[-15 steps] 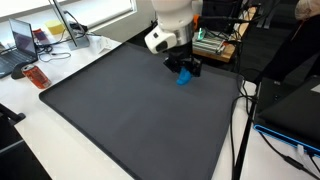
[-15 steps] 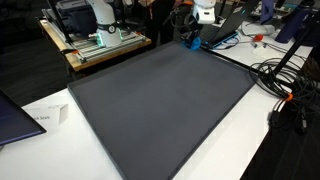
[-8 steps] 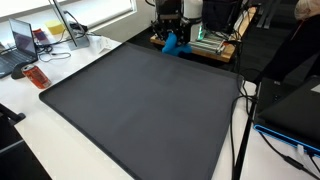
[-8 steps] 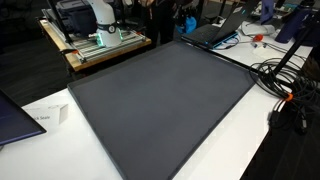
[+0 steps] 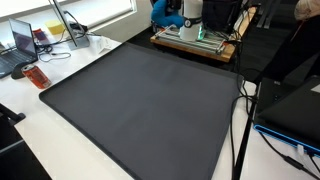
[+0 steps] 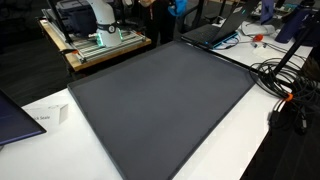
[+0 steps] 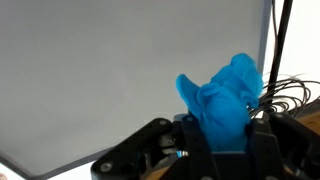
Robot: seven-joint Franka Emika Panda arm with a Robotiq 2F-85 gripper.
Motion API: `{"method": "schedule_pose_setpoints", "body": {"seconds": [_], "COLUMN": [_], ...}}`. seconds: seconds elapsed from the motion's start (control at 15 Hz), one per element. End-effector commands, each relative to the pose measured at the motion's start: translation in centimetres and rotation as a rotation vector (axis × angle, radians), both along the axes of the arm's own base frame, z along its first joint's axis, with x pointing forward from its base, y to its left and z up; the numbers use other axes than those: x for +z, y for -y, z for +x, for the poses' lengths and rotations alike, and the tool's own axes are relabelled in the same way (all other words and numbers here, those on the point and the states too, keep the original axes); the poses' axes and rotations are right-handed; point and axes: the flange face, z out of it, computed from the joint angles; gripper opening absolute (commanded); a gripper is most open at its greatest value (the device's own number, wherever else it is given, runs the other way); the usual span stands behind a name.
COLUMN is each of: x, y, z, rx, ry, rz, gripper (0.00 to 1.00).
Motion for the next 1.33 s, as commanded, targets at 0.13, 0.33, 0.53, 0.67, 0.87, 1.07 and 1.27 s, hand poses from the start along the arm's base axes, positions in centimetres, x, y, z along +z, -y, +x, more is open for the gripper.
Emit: {"method": "schedule_pose_setpoints", "body": {"seconds": [0.13,0.33,0.53,0.67,0.87,1.07,1.27], "x": [-0.8,-0.1,3.5,5.3,7.1,8.6,10.8], "y": [-0.1,0.3,1.4,1.9,2.5,3.3,4.1], "z": [0.3,0.9,2.4,3.5,4.6,5.0,4.9], "rx": [0.002,-0.006,-0.007,-0.016,-0.023,-0.046,-0.071], "ry": [-0.020,0.014,0.088,0.131,0.177,0.225,0.285], "rz": [-0.002,-0.018,-0.048,-0.067,-0.098,-0.118,-0.134], "gripper": [0.03,0.01,0.01,0.01,0.01,0.01,0.01]}}
